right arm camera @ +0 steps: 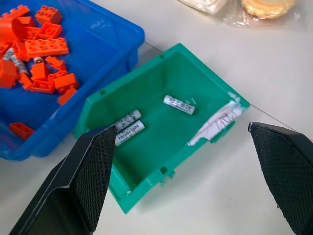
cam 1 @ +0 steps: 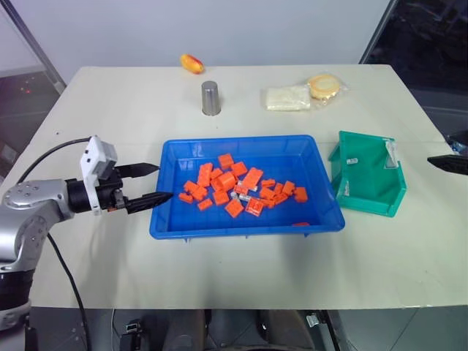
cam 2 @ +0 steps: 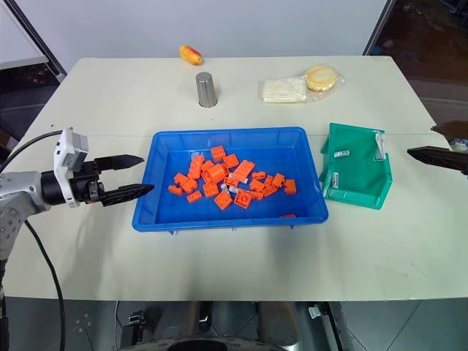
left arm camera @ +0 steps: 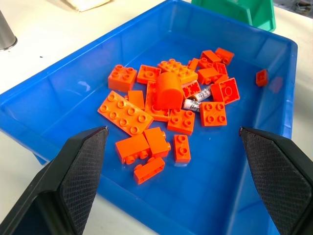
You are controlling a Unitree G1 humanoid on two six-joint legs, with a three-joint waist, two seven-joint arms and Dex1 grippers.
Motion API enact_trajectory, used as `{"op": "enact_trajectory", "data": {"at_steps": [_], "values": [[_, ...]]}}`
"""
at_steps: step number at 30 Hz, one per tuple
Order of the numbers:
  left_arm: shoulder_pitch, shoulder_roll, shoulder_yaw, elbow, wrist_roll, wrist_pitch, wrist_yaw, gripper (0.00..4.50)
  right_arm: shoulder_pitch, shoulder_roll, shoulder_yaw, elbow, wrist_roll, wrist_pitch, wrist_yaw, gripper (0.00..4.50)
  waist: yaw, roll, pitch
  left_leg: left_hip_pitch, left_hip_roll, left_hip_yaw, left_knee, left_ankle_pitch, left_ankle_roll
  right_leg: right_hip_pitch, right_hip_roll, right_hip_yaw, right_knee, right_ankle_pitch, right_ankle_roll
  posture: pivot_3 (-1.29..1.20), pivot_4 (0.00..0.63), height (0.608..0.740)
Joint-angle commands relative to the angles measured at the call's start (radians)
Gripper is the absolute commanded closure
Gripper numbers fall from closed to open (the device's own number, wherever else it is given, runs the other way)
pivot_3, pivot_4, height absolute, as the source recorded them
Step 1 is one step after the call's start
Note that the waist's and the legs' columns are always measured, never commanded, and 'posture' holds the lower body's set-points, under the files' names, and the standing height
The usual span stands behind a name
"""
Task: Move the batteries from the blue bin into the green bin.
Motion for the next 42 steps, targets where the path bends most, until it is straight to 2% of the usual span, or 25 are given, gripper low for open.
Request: {"op": "enact_trajectory", "data": {"at_steps": [1, 5, 11, 17, 22, 25, 29, 34, 38, 42], "values": [[-0.012, 0.01, 0.023, -0.023, -0.01, -0.005, 0.004, 0.0, -0.028, -0.002, -0.011, -0.052, 0.027, 0.016, -0.013, 0.08, 0.0, 0.0, 0.0, 0.0, 0.0, 0.0, 0.0, 0.0, 0.0, 0.0, 0.0, 0.0, 0.0, 0.0, 0.0, 0.0, 0.15, 0.74], [-0.013, 0.007, 0.025, -0.023, -0.006, -0.007, 0.017, 0.0, -0.049, 0.015, 0.015, -0.121, 0.053, 0.051, -0.03, 0.08, 0.0, 0.0, 0.0, 0.0, 0.0, 0.0, 0.0, 0.0, 0.0, 0.0, 0.0, 0.0, 0.0, 0.0, 0.0, 0.0, 0.15, 0.74], [-0.016, -0.002, 0.018, -0.011, 0.031, -0.035, 0.063, 0.0, -0.171, 0.113, 0.079, -0.378, 0.2, 0.206, -0.098, 0.08, -0.001, 0.0, 0.0, 0.0, 0.0, -0.001, 0.0, 0.0, 0.0, 0.0, 0.0, 0.0, 0.001, 0.0, 0.0, 0.0, 0.15, 0.74], [-0.038, -0.031, 0.021, -0.012, 0.027, -0.027, 0.109, 0.0, -0.327, 0.289, 0.29, -0.576, 0.244, 0.265, -0.162, 0.08, 0.001, -0.001, 0.0, -0.001, 0.0, -0.001, 0.001, 0.0, 0.0, 0.0, 0.0, 0.0, 0.001, 0.0, 0.0, 0.0, 0.15, 0.74], [0.004, -0.035, 0.018, -0.098, -0.017, 0.022, 0.115, 0.0, -0.383, 0.417, 0.539, -0.632, 0.135, 0.161, -0.114, 0.08, 0.005, -0.001, 0.0, -0.002, 0.0, -0.002, 0.001, 0.0, 0.0, -0.001, 0.0, -0.001, 0.0, 0.0, 0.0, 0.0, 0.15, 0.74], [0.062, -0.019, 0.021, -0.174, -0.034, 0.053, 0.111, 0.0, -0.397, 0.494, 0.664, -0.596, 0.036, 0.051, -0.087, 0.08, 0.002, -0.001, 0.0, -0.003, 0.0, -0.003, 0.001, 0.0, 0.0, -0.002, 0.0, -0.001, 0.0, 0.0, 0.0, 0.0, 0.15, 0.74], [0.096, -0.018, 0.04, -0.24, -0.061, 0.089, 0.136, 0.0, -0.416, 0.596, 0.758, -0.497, -0.072, -0.07, -0.086, 0.08, 0.002, -0.001, 0.0, -0.003, 0.0, -0.003, 0.001, 0.0, 0.0, -0.002, 0.001, -0.001, 0.001, 0.0, 0.0, 0.0, 0.15, 0.74], [0.121, -0.017, 0.084, -0.297, -0.091, 0.119, 0.181, 0.0, -0.491, 0.752, 0.875, -0.19, -0.304, -0.37, -0.124, 0.08, -0.001, -0.002, -0.001, -0.003, 0.0, -0.004, 0.002, 0.0, 0.0, -0.002, 0.001, -0.002, 0.002, 0.0, 0.0, 0.0, 0.15, 0.74], [0.127, -0.018, 0.104, -0.316, -0.106, 0.128, 0.213, 0.0, -0.525, 0.81, 0.914, -0.035, -0.392, -0.52, -0.094, 0.08, 0.001, -0.002, -0.001, -0.003, 0.0, -0.004, 0.001, 0.0, 0.0, -0.003, 0.001, -0.002, 0.002, 0.0, 0.0, 0.0, 0.15, 0.74], [0.136, -0.022, 0.125, -0.324, -0.12, 0.132, 0.235, 0.0, -0.535, 0.82, 0.926, 0.03, -0.445, -0.613, -0.046, 0.08, 0.001, -0.003, -0.001, -0.003, 0.0, -0.004, 0.001, 0.0, 0.0, -0.002, 0.001, -0.002, 0.002, 0.0, 0.0, 0.0, 0.15, 0.74]]}}
